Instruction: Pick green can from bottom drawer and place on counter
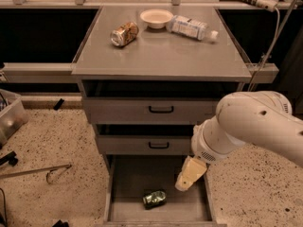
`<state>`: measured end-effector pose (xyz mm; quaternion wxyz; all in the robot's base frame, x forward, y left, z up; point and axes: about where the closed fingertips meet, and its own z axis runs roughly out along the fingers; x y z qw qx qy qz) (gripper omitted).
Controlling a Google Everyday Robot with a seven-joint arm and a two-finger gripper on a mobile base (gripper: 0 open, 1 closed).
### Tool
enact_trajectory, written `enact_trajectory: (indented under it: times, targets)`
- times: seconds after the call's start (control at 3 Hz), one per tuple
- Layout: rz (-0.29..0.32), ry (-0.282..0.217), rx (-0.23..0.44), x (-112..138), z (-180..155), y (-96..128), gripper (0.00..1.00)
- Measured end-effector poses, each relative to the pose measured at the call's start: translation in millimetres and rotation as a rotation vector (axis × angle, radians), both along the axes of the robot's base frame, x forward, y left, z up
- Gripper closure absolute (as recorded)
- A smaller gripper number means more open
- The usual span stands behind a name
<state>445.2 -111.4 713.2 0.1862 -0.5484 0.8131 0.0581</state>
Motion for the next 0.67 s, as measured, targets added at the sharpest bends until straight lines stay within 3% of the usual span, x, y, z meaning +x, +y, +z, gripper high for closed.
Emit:
enact_trajectory:
  times: [0.33,0.67]
  targets:
    - [-0.005,0.002,-0.006,1,-3,1,0.0]
    - [-0.019,0.012,-0.004,12,-49,4,0.0]
